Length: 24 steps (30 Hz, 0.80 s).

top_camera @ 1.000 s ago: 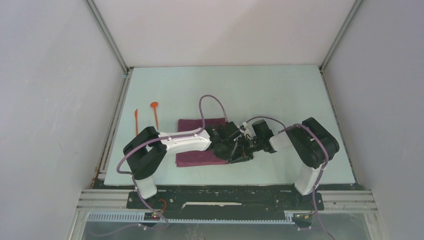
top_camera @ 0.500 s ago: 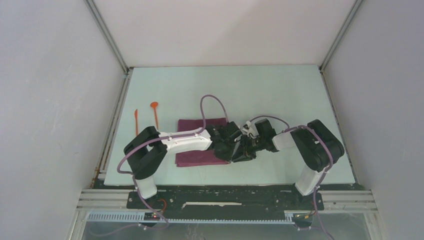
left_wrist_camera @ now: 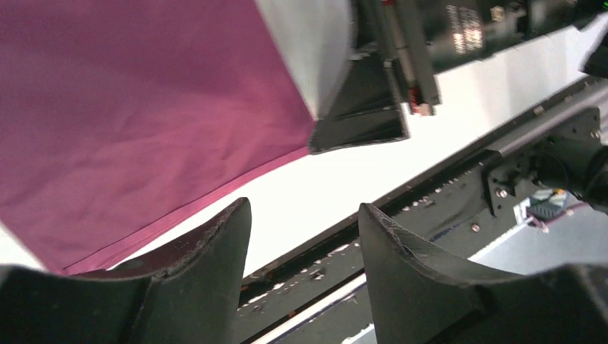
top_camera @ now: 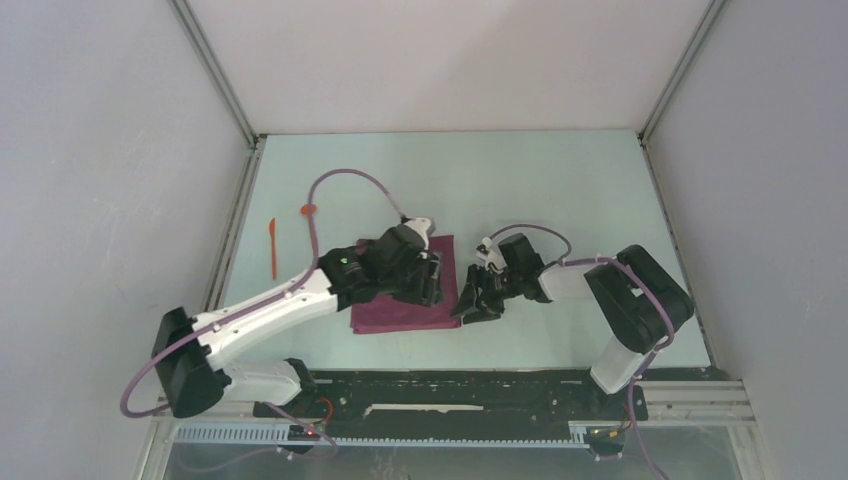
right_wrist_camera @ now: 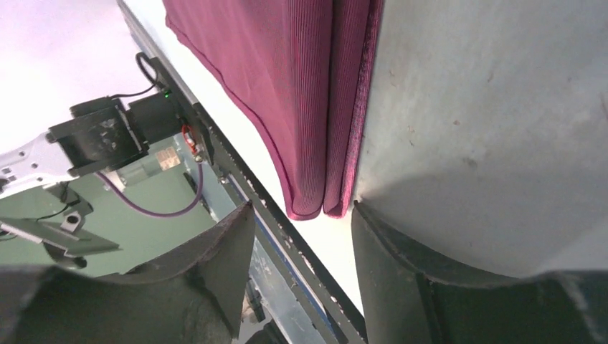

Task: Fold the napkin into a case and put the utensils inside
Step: Turn over the upper triangle folded napkin at the center of the board, then fold the lower triangle-folded napkin at the center of the board.

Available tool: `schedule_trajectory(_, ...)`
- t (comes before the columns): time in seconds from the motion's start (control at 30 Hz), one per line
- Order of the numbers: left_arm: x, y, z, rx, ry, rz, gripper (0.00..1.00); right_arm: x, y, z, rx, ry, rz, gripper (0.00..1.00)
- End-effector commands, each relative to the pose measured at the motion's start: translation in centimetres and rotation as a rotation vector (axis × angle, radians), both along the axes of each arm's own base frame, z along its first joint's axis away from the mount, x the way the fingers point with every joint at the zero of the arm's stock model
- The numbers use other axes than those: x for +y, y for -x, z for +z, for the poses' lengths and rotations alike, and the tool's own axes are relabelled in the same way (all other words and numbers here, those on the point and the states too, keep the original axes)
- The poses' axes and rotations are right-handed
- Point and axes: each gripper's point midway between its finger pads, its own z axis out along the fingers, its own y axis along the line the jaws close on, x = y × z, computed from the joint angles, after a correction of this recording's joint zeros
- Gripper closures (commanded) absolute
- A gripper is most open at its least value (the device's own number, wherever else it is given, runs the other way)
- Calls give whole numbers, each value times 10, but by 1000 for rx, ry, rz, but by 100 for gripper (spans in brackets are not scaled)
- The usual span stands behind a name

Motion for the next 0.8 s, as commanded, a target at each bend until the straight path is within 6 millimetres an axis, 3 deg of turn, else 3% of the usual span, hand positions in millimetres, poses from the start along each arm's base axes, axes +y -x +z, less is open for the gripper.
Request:
schedule_trajectory(0.0,42,-11,-9,-11,-30,128,35,-6,-9,-28,-15,194,-50,43)
schedule_trajectory(0.17,62,-18,-2,-44,-8,177,35,-5,-4,-35,-8,269,-29,62)
schedule_trajectory(0.37,82,-28,0,-60,-4,221,34,-22,-4,-38,-7,330,-38,100)
schedule_trajectory(0.5,89,-40,2,-49,44,247,32,-57,-3,-44,65,394,-3,100)
schedule_trajectory(0.63,81,-62,2,8,188,279,32,-96,-5,-46,136,426,-30,100)
schedule_trajectory(0.77,60,-90,-1,101,379,295,34,-97,-15,-39,210,352,-63,100)
